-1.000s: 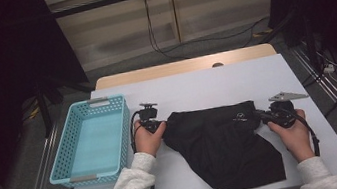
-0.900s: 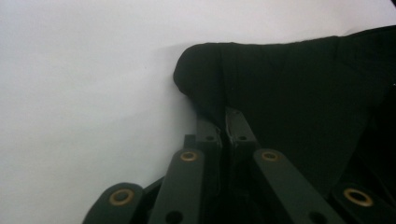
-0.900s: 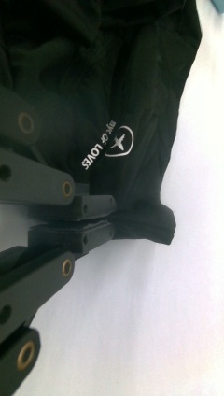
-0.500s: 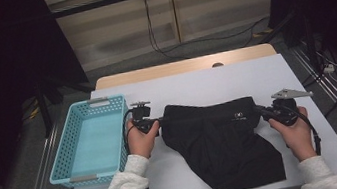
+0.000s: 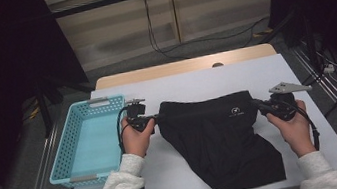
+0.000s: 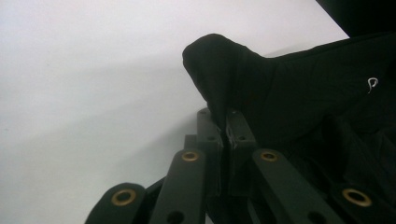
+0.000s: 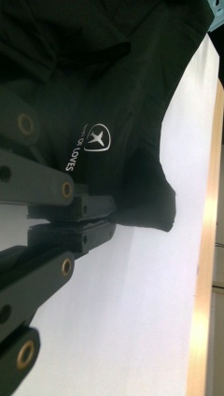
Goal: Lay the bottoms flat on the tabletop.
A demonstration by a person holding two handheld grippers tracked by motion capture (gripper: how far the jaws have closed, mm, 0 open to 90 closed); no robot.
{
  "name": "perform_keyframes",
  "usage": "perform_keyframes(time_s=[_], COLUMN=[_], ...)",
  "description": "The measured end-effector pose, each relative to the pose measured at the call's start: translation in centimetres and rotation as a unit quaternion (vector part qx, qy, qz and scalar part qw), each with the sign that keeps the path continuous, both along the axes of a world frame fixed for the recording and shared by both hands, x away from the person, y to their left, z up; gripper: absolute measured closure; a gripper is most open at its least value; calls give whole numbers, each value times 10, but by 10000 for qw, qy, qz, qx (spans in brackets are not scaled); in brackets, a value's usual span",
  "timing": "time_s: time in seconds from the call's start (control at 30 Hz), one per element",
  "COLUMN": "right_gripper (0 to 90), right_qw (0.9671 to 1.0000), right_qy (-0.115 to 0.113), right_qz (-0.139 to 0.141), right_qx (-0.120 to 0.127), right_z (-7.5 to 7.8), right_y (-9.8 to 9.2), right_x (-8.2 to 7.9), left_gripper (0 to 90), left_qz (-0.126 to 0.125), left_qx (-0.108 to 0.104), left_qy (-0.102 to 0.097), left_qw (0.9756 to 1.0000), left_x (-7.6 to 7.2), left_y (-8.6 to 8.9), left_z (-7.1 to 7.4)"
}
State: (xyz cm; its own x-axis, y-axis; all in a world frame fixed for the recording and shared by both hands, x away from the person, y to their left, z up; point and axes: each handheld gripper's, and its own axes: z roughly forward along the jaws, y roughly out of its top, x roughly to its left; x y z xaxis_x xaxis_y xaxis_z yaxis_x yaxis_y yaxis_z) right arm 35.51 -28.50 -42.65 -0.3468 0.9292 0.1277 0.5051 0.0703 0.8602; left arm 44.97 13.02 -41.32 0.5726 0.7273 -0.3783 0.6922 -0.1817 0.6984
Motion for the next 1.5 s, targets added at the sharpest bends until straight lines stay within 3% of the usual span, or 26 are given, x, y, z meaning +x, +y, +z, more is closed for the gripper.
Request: perform_keyframes(time_s=[0.13, 0.43, 0.77, 1.1, 1.3, 1.4, 1.43, 1.5], right_gripper=[869, 869, 869, 869, 870, 872, 872, 872], right_qw=[9998, 9994, 9997, 9994, 9990, 9991, 9987, 9976], right_qy=[-179, -315, -202, -257, -258, -287, -335, -500], right_qz=[-26, 52, 104, 143, 164, 99, 43, -224], right_qx=[-73, -101, -103, -180, -337, -283, -370, -433], right_z=[8, 30, 19, 23, 35, 50, 58, 74], right_y=[3, 9, 11, 9, 7, 8, 9, 12], right_x=[3, 22, 25, 31, 50, 72, 81, 102], left_gripper=[871, 871, 871, 871, 871, 871, 872, 870], left_qz=[44, 147, 168, 177, 218, 254, 308, 433], left_qx=[-23, 23, 126, 202, 262, 311, 295, 265], left_qy=[-125, -356, -243, -309, -372, -565, -658, -763], left_qw=[9999, 9993, 9995, 9992, 9987, 9976, 9969, 9958], left_x=[1, 12, 11, 18, 39, 58, 65, 80], left_y=[5, 9, 9, 3, 2, -2, -4, -9], left_z=[10, 34, 16, 23, 35, 53, 60, 72])
